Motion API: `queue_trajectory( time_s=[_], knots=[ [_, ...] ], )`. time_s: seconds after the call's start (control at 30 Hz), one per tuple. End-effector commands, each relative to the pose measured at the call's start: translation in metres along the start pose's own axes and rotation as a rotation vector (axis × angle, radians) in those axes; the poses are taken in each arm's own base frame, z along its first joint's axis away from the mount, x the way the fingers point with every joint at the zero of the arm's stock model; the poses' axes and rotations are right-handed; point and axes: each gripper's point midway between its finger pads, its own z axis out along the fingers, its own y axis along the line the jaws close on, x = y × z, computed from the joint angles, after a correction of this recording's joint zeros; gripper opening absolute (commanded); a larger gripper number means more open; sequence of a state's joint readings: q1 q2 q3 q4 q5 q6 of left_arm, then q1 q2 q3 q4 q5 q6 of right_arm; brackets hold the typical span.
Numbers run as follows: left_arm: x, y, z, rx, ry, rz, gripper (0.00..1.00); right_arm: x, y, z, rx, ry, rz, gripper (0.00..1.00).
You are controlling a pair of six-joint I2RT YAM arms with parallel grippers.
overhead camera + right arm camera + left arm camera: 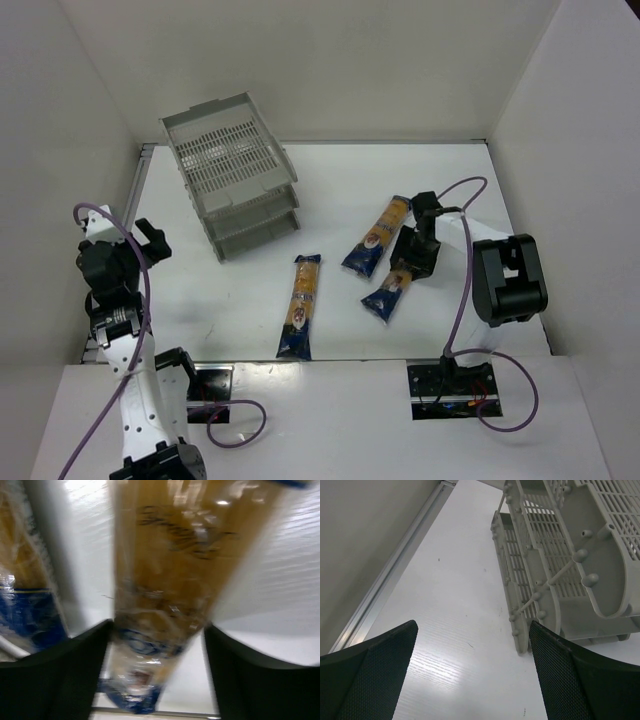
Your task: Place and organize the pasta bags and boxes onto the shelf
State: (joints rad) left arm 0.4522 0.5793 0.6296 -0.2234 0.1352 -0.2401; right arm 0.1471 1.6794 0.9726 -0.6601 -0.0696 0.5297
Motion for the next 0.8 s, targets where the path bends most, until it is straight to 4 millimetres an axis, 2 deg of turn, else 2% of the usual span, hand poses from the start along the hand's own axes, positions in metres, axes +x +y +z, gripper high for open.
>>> queue_trajectory(
  time_s=[0.0, 0.07, 0.1, 0.17, 0.2, 0.27, 0.33, 0.37, 0.4, 0.43, 0.47, 0.53, 0.67, 0.7, 0.77],
  knots=[
    [-0.009, 0.003, 0.003, -0.003, -0.038, -0.010, 0.99, 0.016, -0.008, 0.023, 0.042, 0.059, 0.003, 0.64],
    [-0.012, 0.005, 0.003, -0.012, -0.049, -0.010, 0.99, 0.017, -0.010, 0.026, 0.048, 0.068, 0.004, 0.51],
    [-0.013, 0.008, 0.003, -0.022, -0.051, -0.013, 0.99, 0.020, -0.013, 0.027, 0.061, 0.072, 0.004, 0.38],
    [-0.008, 0.009, 0.004, -0.023, -0.042, -0.014, 0.99, 0.016, -0.015, 0.030, 0.071, 0.055, -0.010, 0.20],
    [-0.011, 0.011, 0.004, -0.031, -0.053, -0.015, 0.99, 0.008, -0.013, 0.028, 0.070, 0.034, -0.025, 0.01],
    [-0.011, 0.011, 0.004, -0.031, -0.053, -0.015, 0.99, -0.002, -0.008, 0.026, 0.053, 0.008, -0.052, 0.00],
    [-0.011, 0.011, 0.004, -0.031, -0.053, -0.015, 0.99, -0.031, 0.007, 0.013, 0.013, -0.090, -0.112, 0.00],
    [-0.013, 0.011, 0.004, -0.029, -0.062, -0.013, 0.99, -0.057, 0.016, -0.002, 0.002, -0.183, -0.155, 0.00],
    [-0.013, 0.011, 0.004, -0.029, -0.062, -0.013, 0.99, -0.071, 0.022, -0.011, -0.006, -0.231, -0.177, 0.00],
    [-0.016, 0.010, 0.004, -0.027, -0.072, -0.011, 0.99, -0.093, 0.032, -0.028, -0.019, -0.309, -0.195, 0.00],
    [-0.016, 0.010, 0.004, -0.027, -0.072, -0.011, 0.99, -0.102, 0.038, -0.038, -0.034, -0.343, -0.208, 0.00],
    [-0.021, 0.008, 0.005, -0.013, -0.092, -0.006, 0.99, -0.129, 0.056, -0.078, -0.085, -0.470, -0.265, 0.00],
    [-0.024, 0.003, 0.004, 0.011, -0.111, -0.011, 0.99, -0.148, 0.064, -0.116, -0.098, -0.579, -0.314, 0.00],
    [-0.026, 0.000, 0.005, 0.023, -0.119, -0.007, 0.99, -0.149, 0.068, -0.129, -0.121, -0.611, -0.341, 0.00],
    [-0.026, -0.002, 0.006, 0.033, -0.128, -0.003, 0.99, -0.149, 0.074, -0.141, -0.153, -0.633, -0.357, 0.00]
  ],
)
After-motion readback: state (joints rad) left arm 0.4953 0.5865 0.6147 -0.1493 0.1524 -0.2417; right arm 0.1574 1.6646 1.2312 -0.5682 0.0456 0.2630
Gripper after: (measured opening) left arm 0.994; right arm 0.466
